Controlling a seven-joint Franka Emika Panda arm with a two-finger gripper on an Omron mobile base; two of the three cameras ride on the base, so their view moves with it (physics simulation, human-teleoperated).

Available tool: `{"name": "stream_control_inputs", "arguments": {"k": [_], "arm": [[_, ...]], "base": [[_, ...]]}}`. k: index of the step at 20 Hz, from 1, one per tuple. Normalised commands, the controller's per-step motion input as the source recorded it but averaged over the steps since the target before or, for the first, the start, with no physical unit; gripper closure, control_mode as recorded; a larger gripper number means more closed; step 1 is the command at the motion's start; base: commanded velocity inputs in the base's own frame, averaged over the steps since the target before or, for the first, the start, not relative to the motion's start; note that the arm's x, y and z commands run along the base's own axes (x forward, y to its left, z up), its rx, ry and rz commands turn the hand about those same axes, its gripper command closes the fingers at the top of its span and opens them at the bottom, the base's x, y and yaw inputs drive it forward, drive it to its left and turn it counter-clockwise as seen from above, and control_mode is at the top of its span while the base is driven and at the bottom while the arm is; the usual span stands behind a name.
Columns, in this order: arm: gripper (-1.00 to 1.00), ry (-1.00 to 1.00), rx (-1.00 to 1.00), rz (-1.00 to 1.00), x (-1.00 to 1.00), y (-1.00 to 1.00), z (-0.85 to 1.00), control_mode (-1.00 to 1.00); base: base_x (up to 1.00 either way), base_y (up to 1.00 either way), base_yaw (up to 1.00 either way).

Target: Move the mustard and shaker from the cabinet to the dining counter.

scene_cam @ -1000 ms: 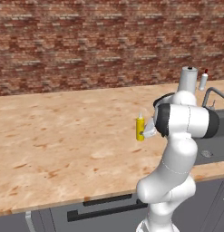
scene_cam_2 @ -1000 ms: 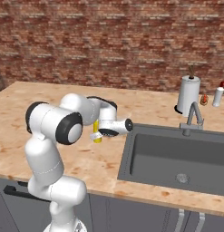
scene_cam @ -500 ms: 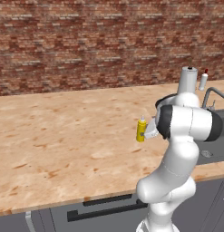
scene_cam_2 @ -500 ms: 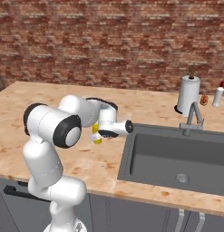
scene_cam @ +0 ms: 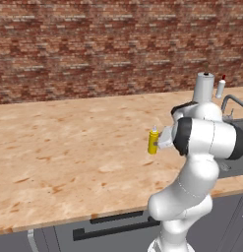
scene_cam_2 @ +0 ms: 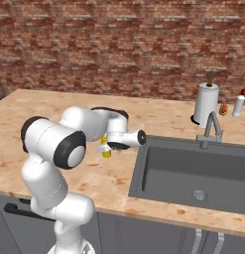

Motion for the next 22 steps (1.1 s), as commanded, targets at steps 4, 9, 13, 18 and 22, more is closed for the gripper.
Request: {"name": "stream_control_inputs", "arguments": {"k": [4,9,13,18,22], "arm": [[-1.0,0.0,0.0,0.0,-0.34,0.0,0.15,-1.0],[-1.0,0.0,0.0,0.0,-0.39,0.0,0.22,-1.0],[-1.0,0.0,0.0,-0.01,-0.32,0.0,0.46,-1.0],[-1.0,0.0,0.0,-0.09,-0.35,0.0,0.6,-1.0],[-1.0,0.1,0.0,-0.25,-0.44,0.0,0.78,-1.0]], "base": [[0.0,0.0,0.0],[0.0,0.0,0.0],[0.0,0.0,0.0],[0.0,0.0,0.0],[0.0,0.0,0.0]]}}
